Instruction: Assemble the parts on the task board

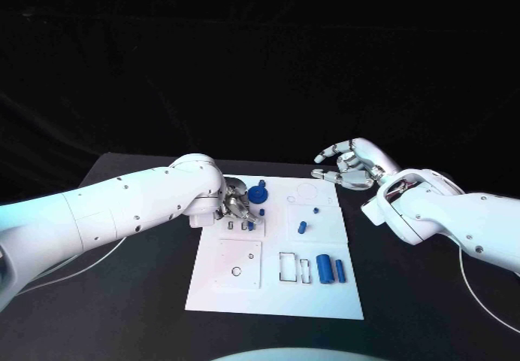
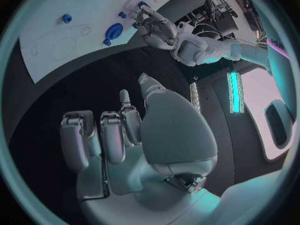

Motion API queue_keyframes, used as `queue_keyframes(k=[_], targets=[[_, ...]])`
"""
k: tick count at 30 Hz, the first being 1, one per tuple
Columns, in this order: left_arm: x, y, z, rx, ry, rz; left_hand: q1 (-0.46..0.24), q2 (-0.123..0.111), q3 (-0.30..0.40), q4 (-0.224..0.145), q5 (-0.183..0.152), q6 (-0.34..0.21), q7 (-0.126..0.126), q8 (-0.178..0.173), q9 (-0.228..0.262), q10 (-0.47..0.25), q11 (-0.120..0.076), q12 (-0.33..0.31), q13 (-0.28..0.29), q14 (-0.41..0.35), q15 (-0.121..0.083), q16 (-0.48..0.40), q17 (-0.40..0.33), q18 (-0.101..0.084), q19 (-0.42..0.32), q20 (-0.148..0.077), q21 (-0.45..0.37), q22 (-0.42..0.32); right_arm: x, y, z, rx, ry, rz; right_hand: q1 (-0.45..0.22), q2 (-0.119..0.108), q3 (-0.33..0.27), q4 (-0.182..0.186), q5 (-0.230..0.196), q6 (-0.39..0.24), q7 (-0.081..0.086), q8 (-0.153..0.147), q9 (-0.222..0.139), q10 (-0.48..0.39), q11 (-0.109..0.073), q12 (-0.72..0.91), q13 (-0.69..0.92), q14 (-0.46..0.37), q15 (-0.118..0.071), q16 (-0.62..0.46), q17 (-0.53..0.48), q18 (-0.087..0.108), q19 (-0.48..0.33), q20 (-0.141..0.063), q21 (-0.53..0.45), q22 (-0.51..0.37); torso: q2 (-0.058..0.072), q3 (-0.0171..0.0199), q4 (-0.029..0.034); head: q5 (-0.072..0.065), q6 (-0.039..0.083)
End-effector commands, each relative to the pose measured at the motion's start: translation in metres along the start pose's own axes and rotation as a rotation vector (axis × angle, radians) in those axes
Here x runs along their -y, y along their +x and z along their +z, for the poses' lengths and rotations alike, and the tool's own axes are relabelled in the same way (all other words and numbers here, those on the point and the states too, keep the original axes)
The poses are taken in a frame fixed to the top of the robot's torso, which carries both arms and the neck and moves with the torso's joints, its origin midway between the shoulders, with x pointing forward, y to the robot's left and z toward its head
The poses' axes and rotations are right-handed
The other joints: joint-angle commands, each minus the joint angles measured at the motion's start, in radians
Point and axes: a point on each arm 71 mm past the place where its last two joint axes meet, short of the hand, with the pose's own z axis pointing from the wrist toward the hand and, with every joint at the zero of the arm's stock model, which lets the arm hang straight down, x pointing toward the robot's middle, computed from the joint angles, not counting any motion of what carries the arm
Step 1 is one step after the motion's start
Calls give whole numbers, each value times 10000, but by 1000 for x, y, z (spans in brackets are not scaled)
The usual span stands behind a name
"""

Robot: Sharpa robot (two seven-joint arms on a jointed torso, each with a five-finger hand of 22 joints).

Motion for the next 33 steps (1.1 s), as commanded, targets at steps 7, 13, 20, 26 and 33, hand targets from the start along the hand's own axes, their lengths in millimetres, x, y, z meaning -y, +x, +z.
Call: queue_keyframes(k=[7,13,20,26,33], targets=[[2,1,0,-235,61,50,523,-28,658,-35,48,-50,-125,100,206,68,-78,78,58,966,-129,45,2390,-139,28,-43,63,39,-1,2,0,-177,-68,-28,28,20,0,70,53,89,-4,47,14,-30,-50,-13,716,758,-28,-31,1431,108,631,24,-61,2178,-1,3,8,-15,-17],[2,1,0,-281,50,44,1084,-294,2001,-83,57,-94,-172,113,467,77,-125,66,78,969,-173,51,2401,-147,29,-73,101,105,0,2,0,-173,-38,18,23,33,10,89,73,98,-8,54,15,-21,-54,-3,724,754,-31,-39,1412,113,621,21,-76,2168,3,4,7,-24,-35],[1,1,1,-318,45,36,1243,-897,3924,-365,78,-189,-161,197,813,130,-137,49,103,972,-174,57,2412,-152,25,-80,118,140,0,2,0,-169,-35,16,23,33,10,89,73,98,-8,54,15,-21,-54,-3,724,754,-31,-39,1412,113,621,21,-76,2168,-4,1,7,-23,-33],[1,1,0,-361,97,-122,1122,-1222,5091,-850,300,-271,-119,246,1038,95,-89,-44,40,975,-168,61,2421,-154,29,-72,132,169,0,2,0,-148,8,105,18,41,16,100,86,102,-10,57,16,-20,-56,-3,723,751,-33,-43,1401,114,617,19,-82,2163,-9,6,12,-17,-27],[-1,1,-2,-242,396,-1123,919,-1525,6067,-1508,1532,-212,-7,275,1226,126,-33,-90,16,976,-109,63,2424,-162,47,-21,169,222,1,1,0,-107,28,167,11,50,21,115,104,107,-12,61,16,-13,-58,4,730,752,-35,-42,1407,116,613,17,-89,2159,-11,15,16,7,29]])
